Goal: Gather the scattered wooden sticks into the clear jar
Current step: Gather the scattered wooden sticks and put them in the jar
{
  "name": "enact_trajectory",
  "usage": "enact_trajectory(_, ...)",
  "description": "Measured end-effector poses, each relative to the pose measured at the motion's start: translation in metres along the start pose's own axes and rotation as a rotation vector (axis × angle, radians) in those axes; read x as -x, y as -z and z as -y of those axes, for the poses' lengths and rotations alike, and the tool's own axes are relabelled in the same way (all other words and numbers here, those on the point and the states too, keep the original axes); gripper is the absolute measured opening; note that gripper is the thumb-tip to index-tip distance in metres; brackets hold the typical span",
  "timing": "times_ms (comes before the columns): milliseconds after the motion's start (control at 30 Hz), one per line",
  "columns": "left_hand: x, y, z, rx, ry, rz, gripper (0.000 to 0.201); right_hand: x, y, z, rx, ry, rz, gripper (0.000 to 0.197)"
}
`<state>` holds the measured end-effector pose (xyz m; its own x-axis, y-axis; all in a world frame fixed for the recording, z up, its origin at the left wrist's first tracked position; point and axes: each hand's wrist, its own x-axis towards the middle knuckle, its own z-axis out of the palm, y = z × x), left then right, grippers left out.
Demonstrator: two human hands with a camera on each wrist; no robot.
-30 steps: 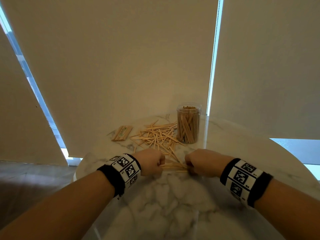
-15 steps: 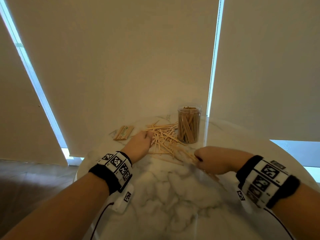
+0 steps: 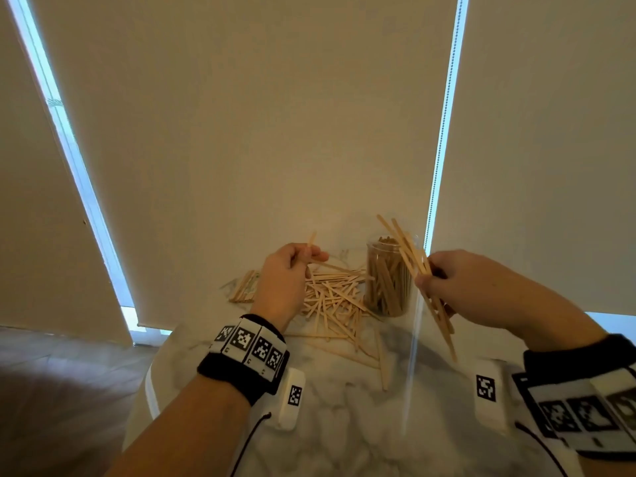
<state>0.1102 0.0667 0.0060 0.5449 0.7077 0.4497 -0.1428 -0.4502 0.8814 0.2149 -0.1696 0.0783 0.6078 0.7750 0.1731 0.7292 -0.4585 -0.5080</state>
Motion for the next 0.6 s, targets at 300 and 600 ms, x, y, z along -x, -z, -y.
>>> enact_trajectory(300,-0.025,-0.045,-0.036,0.256,0.044,0.030,0.026,-0.059,-0.014,0.031,-0.105,0.109,0.008,0.025)
enact_trajectory(600,-0.036,-0.066,-0.036,0.373,0.245,0.212,0.055,-0.086,-0.042,0.030,-0.143,0.118,-0.078,0.020)
